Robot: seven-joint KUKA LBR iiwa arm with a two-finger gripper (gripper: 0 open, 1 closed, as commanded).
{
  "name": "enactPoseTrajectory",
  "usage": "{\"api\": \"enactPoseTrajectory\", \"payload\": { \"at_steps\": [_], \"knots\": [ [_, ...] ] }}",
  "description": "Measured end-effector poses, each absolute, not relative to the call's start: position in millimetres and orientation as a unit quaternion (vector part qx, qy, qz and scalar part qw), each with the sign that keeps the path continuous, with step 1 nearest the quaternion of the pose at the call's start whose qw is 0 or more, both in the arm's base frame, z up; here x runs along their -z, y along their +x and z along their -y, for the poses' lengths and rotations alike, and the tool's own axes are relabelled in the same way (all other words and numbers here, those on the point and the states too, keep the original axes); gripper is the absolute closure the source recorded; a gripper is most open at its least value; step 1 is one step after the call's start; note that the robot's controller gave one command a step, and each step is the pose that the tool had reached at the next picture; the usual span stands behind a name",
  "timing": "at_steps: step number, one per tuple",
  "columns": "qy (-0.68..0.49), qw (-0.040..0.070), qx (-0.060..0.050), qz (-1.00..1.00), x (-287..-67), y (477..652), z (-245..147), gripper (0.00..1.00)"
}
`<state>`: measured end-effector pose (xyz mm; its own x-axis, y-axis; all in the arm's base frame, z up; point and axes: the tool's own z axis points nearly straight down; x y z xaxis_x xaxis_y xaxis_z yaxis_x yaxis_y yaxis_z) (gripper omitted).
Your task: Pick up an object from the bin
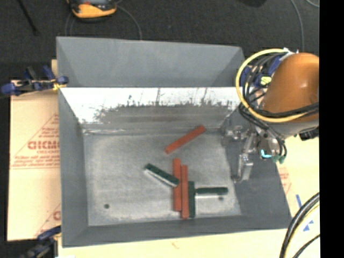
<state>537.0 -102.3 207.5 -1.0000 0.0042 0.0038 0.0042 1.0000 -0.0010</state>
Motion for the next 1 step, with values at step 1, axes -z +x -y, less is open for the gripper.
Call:
{"api": "enactPoseTrajectory", "payload": {
  "at_steps": [1],
  "knots": [
    [-0.001, -0.002, -0.001, 1.0, -211.9, 538.6, 101.9, 0.0]
  ]
}}
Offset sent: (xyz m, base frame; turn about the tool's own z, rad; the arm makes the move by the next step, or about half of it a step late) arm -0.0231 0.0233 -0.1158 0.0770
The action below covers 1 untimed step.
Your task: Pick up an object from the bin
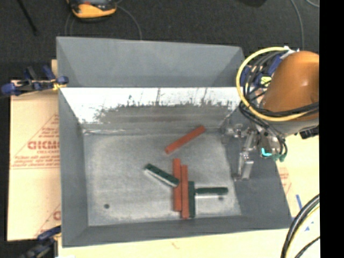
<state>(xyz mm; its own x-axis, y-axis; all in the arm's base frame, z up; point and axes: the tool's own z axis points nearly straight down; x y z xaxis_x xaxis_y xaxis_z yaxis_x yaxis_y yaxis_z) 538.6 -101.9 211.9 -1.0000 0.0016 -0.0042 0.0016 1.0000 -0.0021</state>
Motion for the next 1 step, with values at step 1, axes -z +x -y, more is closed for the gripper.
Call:
{"api": "enactPoseTrajectory", "payload": {
  "at_steps": [1],
  "knots": [
    [0.015, 0.006, 0.001, -1.0, -171.2, 531.8, 94.1, 0.0]
  ]
}}
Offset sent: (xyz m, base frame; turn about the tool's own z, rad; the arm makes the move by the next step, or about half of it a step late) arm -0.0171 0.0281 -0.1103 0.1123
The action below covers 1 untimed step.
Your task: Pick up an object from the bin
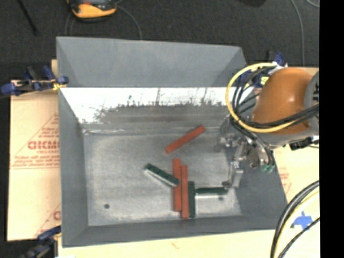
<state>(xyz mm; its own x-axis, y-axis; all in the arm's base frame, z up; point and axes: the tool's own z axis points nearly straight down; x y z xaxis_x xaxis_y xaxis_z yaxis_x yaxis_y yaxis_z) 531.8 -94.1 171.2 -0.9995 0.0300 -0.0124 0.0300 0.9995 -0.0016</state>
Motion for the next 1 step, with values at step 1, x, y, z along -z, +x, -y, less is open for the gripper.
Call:
{"api": "enactPoseTrajectory", "payload": {
  "at_steps": [1],
  "knots": [
    [0.052, 0.003, 0.0, -0.999, -113.5, 525.1, 78.9, 0.0]
  ]
}}
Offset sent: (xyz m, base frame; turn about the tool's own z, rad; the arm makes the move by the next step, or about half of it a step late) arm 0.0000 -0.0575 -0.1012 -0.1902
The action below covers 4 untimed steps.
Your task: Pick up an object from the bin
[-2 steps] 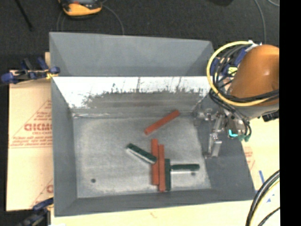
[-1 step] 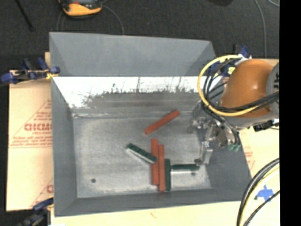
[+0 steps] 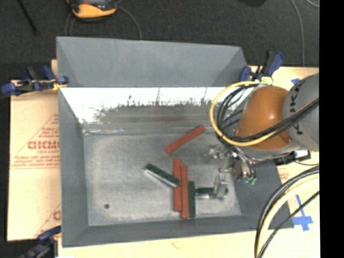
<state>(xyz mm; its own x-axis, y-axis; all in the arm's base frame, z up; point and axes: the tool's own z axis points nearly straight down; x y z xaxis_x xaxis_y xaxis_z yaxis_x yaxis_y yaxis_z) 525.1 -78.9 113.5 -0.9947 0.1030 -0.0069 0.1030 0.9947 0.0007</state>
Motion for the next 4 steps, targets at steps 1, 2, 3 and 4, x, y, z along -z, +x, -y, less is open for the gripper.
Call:
{"api": "enactPoseTrajectory", "payload": {
  "at_steps": [1, 2, 3, 4],
  "knots": [
    [-0.079, 0.001, 0.002, -0.997, -72, 532.8, 154, 1.0],
    [-0.08, 0.001, 0.002, -0.997, -72, 532.8, 154, 1.0],
    [-0.065, -0.001, 0.0, -0.998, -118, 546.3, 151, 1.0],
    [-0.156, 0.001, 0.0, -0.988, -68, 486.9, 150, 0.0]
  ]
}}
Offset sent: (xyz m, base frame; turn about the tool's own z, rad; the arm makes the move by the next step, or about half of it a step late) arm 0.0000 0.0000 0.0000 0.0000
